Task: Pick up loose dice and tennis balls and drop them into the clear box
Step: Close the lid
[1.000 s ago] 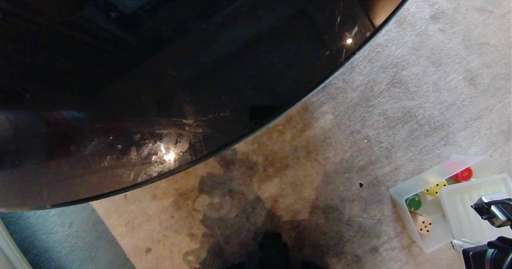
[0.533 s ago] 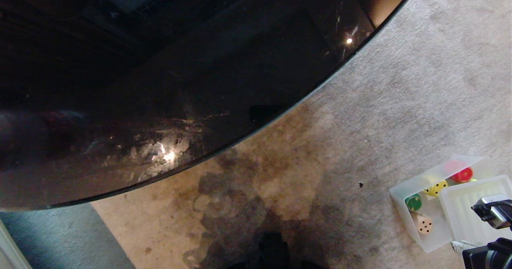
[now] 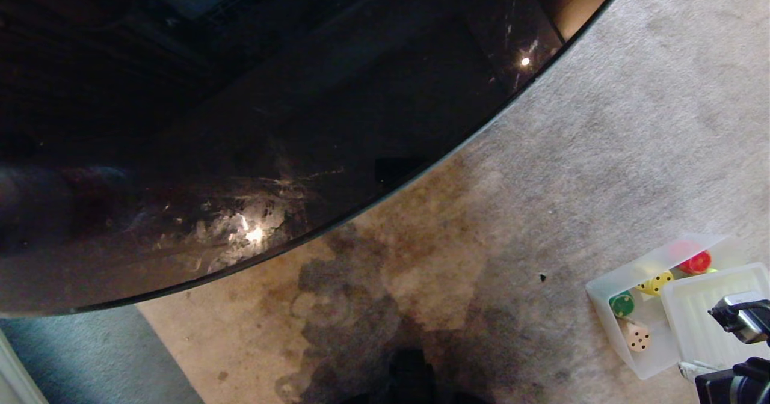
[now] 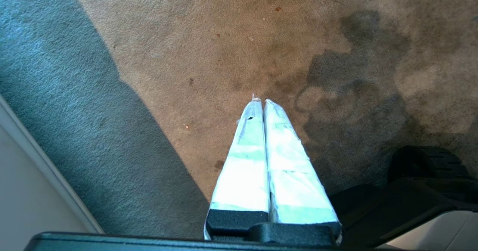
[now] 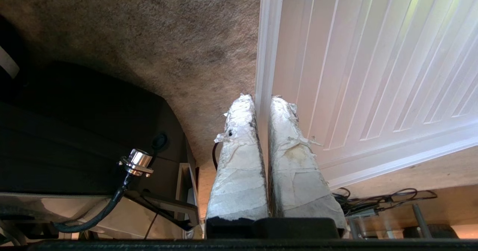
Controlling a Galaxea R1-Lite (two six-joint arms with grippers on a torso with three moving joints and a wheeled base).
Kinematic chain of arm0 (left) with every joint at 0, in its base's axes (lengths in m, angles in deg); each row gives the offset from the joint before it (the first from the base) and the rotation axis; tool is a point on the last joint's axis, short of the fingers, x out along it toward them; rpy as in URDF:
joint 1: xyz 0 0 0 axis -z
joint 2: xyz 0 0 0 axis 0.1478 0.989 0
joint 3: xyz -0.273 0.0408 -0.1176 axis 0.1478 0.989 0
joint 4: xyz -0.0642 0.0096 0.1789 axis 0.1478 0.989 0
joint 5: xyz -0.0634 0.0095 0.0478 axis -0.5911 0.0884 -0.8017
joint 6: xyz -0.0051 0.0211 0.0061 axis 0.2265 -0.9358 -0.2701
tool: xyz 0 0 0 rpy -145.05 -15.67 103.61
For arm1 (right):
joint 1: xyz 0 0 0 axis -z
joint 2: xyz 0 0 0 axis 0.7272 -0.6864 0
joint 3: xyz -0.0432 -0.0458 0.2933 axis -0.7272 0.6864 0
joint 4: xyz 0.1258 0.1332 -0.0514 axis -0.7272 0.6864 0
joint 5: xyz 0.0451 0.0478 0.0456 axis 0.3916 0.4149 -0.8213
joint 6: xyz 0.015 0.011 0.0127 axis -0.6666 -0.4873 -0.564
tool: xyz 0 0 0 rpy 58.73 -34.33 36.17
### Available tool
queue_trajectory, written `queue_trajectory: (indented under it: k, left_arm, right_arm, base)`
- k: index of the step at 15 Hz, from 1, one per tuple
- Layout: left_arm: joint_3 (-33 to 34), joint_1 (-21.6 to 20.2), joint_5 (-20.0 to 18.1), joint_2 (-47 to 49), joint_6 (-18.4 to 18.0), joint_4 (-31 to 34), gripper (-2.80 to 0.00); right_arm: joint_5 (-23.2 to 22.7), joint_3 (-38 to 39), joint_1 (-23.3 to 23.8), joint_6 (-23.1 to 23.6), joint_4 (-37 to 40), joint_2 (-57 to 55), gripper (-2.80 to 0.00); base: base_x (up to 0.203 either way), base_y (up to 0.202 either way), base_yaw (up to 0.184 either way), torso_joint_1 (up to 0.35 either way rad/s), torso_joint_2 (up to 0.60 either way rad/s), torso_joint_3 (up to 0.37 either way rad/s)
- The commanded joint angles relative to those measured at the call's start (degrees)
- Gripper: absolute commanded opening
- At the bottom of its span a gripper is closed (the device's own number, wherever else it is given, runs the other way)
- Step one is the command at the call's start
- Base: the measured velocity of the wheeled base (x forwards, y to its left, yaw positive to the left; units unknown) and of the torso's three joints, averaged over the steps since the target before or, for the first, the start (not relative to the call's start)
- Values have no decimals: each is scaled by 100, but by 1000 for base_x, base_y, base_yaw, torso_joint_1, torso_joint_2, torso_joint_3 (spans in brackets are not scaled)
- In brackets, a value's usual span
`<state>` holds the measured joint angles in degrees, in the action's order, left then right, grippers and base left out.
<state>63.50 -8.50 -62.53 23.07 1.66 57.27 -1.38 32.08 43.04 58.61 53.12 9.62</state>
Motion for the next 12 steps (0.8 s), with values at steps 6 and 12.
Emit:
queue_trajectory:
  k: [6, 12]
  left_arm:
    - [0, 0, 2, 0, 2, -2, -280]
    - [9, 0, 2, 0, 2, -2, -280]
  right_arm:
    - [3, 10, -8, 5, -13, -2, -280]
    - [3, 10, -8, 5, -13, -2, -280]
  base:
    - [0, 0, 0, 0, 0, 0]
    - [0, 0, 0, 0, 0, 0]
